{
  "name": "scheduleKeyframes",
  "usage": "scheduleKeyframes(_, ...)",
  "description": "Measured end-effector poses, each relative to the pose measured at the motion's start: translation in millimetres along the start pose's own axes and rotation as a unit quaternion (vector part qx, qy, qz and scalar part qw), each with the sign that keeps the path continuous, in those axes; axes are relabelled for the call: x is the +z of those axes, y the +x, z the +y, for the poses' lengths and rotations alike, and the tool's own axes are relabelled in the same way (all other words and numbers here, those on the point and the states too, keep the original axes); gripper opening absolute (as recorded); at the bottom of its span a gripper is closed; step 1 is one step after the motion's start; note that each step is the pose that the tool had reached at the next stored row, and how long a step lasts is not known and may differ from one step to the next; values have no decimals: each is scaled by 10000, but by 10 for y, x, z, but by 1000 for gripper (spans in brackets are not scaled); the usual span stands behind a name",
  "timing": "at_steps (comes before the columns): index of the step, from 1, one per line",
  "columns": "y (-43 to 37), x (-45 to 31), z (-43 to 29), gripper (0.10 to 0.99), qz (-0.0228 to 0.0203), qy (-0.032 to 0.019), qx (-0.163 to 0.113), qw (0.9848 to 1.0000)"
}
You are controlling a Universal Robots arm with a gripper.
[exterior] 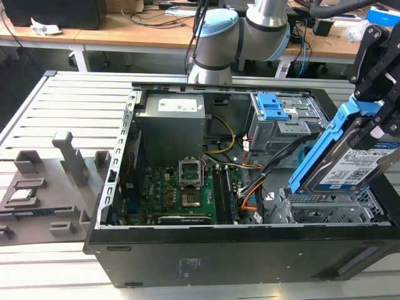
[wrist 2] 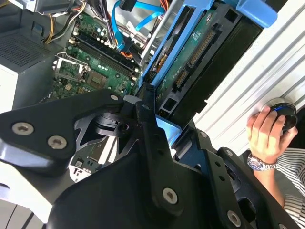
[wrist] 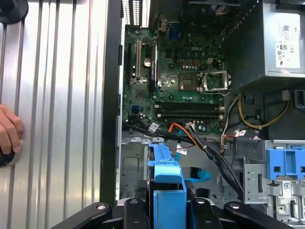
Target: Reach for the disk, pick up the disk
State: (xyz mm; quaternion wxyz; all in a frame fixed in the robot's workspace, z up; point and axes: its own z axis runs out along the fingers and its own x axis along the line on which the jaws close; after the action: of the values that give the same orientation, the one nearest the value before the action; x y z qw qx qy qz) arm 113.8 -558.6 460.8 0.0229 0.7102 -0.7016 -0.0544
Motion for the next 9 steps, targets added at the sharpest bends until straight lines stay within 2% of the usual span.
scheduleKeyframes(3, 2, 36, -8, 369, 0, -12, -3, 10000)
scheduleKeyframes(9, 2, 36, -10, 369, 0, -12, -4, 10000)
